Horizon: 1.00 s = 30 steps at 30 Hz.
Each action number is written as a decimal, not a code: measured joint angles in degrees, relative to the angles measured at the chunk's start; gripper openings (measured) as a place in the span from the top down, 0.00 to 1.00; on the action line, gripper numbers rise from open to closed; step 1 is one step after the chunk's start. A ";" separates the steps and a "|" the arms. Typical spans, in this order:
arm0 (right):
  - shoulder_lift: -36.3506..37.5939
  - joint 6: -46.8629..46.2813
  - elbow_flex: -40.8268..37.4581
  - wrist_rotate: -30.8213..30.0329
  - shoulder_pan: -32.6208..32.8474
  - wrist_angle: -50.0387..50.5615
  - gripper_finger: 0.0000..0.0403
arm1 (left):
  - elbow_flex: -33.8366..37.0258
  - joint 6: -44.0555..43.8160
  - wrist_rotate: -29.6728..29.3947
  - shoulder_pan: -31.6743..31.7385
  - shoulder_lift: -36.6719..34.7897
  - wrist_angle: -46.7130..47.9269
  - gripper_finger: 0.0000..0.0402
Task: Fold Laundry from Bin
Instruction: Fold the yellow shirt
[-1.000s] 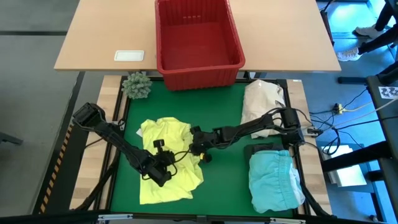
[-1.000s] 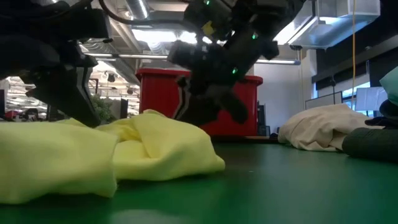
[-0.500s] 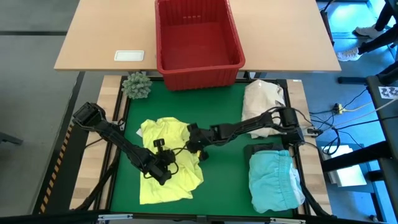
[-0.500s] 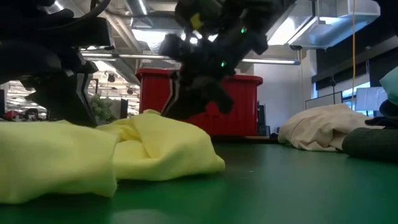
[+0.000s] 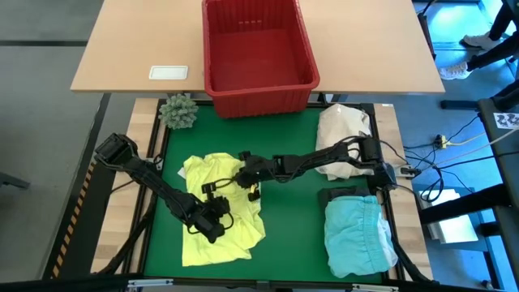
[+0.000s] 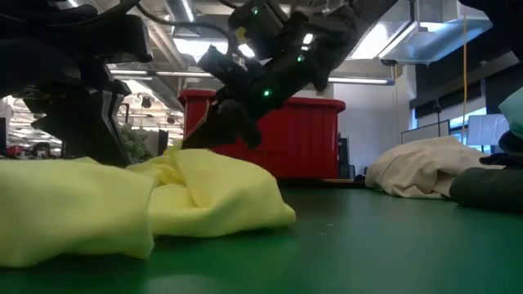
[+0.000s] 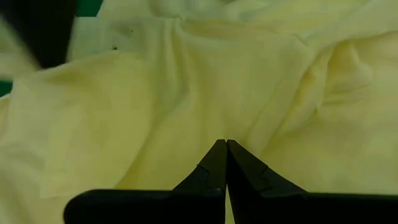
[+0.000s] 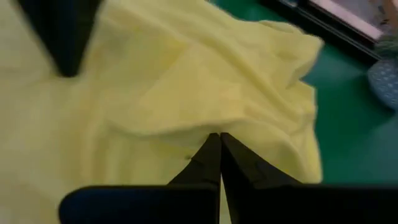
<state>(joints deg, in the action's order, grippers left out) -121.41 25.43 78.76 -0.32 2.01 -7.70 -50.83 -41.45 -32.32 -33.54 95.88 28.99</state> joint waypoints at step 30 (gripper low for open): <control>-4.30 -8.09 -0.04 1.74 -6.48 -9.39 0.98 | 0.00 9.47 -9.98 8.36 0.00 2.89 1.00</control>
<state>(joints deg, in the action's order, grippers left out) -125.71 17.34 78.72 1.42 -4.47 -17.10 -50.83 -31.99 -42.29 -25.18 95.88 31.88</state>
